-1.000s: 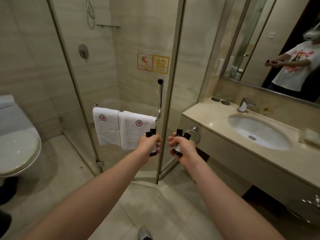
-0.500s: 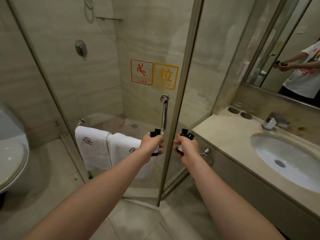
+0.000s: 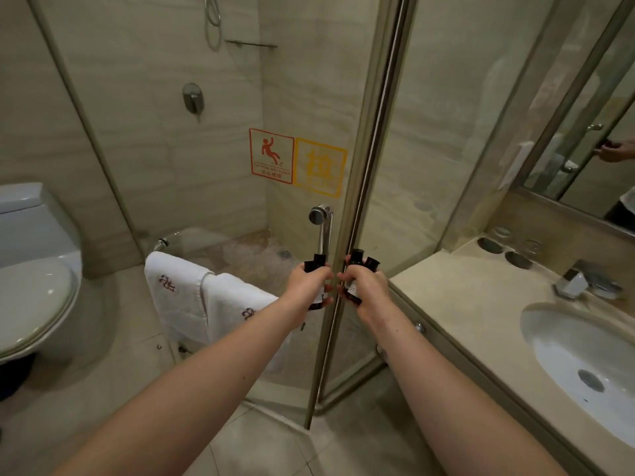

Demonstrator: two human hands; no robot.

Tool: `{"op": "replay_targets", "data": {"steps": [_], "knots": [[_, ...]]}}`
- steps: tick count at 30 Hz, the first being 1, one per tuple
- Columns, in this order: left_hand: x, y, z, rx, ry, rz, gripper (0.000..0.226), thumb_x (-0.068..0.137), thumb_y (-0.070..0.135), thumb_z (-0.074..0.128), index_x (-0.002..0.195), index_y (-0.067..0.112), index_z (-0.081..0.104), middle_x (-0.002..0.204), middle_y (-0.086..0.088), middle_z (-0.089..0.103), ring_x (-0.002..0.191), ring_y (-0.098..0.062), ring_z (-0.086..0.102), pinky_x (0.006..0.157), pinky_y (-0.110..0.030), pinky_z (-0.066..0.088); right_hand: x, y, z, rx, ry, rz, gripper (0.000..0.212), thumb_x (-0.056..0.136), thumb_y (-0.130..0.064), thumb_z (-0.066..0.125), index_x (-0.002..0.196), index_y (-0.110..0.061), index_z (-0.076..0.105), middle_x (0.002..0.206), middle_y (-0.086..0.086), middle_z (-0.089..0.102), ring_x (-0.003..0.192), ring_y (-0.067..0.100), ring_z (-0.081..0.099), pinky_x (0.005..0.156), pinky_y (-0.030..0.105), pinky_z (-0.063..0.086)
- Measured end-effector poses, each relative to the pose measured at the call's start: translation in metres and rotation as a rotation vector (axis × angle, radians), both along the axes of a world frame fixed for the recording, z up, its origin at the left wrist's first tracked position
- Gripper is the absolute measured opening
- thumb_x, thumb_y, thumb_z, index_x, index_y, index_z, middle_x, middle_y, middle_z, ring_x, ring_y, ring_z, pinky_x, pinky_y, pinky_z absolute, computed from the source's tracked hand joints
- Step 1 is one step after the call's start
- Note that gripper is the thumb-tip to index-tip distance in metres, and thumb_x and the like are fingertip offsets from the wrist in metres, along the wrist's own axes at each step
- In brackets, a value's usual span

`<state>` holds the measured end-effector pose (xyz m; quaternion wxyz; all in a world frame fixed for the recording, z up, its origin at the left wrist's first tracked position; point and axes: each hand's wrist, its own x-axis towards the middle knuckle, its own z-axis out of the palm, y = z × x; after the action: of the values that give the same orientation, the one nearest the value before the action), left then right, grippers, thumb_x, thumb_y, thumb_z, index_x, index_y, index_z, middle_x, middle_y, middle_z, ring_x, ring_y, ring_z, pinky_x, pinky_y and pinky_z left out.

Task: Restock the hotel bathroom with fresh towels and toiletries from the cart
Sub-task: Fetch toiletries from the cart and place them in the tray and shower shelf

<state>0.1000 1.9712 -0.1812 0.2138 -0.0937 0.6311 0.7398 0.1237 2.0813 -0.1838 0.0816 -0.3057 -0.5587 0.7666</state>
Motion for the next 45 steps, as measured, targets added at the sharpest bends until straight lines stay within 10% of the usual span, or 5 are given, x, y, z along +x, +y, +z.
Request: {"op": "replay_targets", "data": {"steps": [23,27,33,45], "knots": [[0.115,-0.014,-0.019,0.025,0.012,0.732,0.019,0.088,0.014,0.063,0.106,0.013,0.061,0.093,-0.007,0.067,0.077,-0.019,0.065,0.057,-0.030,0.054,0.068,-0.006,0.009,-0.062,-0.092,0.691,0.034,0.072,0.007,0.048,0.093,-0.008,0.071,0.080,0.006,0.064,0.067,0.016,0.056,0.063,0.030,0.052],[0.142,-0.042,-0.017,-0.008,-0.017,0.826,0.014,0.085,0.015,0.064,0.099,0.015,0.061,0.086,-0.006,0.068,0.067,-0.019,0.064,0.076,-0.041,0.058,0.090,-0.033,0.011,-0.066,-0.097,0.797,0.041,0.071,0.009,0.047,0.101,-0.004,0.072,0.076,0.004,0.064,0.069,0.016,0.056,0.062,0.028,0.053],[0.182,-0.088,-0.013,-0.011,-0.010,0.972,0.025,0.086,0.013,0.061,0.109,0.005,0.063,0.095,-0.014,0.072,0.070,-0.020,0.069,0.048,-0.025,0.051,0.121,-0.090,0.010,-0.081,-0.084,0.889,0.038,0.074,0.009,0.047,0.098,-0.007,0.072,0.084,0.004,0.068,0.071,0.014,0.057,0.065,0.030,0.051],[0.238,-0.234,-0.015,0.072,-0.057,1.095,0.026,0.084,0.018,0.062,0.106,0.005,0.067,0.089,-0.010,0.071,0.066,-0.014,0.063,0.048,-0.023,0.051,0.163,-0.243,0.008,-0.057,-0.102,1.038,0.041,0.074,0.010,0.046,0.102,-0.003,0.072,0.072,0.007,0.061,0.061,0.016,0.054,0.060,0.029,0.047]]}}
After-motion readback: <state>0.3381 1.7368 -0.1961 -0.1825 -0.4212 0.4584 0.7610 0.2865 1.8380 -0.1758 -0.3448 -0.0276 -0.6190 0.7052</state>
